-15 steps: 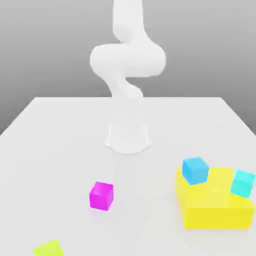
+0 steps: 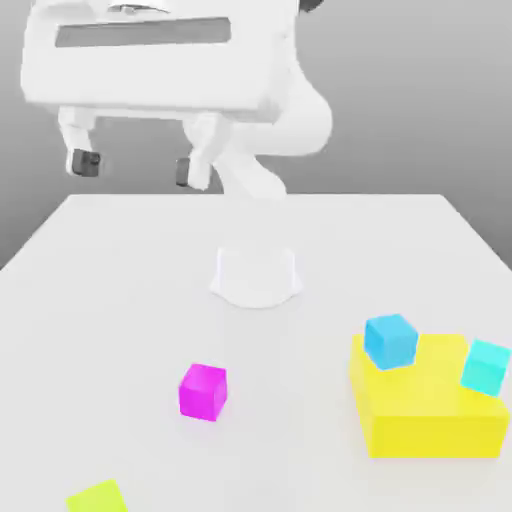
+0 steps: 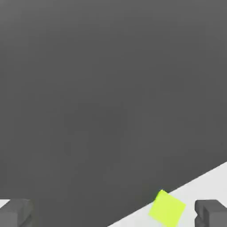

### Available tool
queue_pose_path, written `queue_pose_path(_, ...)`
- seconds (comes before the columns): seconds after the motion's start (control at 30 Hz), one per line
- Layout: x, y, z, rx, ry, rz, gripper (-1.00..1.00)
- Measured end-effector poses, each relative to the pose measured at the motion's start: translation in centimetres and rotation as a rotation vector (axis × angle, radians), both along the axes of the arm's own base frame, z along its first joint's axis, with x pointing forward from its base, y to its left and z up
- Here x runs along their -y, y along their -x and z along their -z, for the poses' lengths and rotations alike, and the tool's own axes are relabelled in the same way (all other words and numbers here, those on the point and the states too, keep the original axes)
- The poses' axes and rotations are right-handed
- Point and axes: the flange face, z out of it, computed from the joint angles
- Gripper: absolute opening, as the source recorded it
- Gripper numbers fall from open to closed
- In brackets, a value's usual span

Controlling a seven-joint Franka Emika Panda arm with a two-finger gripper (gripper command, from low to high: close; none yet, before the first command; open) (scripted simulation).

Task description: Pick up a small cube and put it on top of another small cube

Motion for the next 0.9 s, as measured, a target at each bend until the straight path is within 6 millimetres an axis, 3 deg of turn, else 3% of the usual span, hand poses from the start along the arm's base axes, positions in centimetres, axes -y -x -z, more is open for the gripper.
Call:
queue_pose_path(0.2, 4.2, -1.8, 10.3, -0.122, -0.077, 0.185, 0.00)
queue_pose_path(0.4, 6.8, -1.6, 20.8, -0.239, -0.165, 0.353, 0.00)
queue_pose_path(0.63, 8.1, -0.8, 32.2, -0.304, -0.220, 0.456, 0.00)
queue_pose_path(0.67, 8.0, -0.7, 33.0, -0.305, -0.221, 0.457, -1.00)
queue_pose_path(0.9, 8.1, -0.7, 32.9, -0.303, -0.221, 0.457, -1.00)
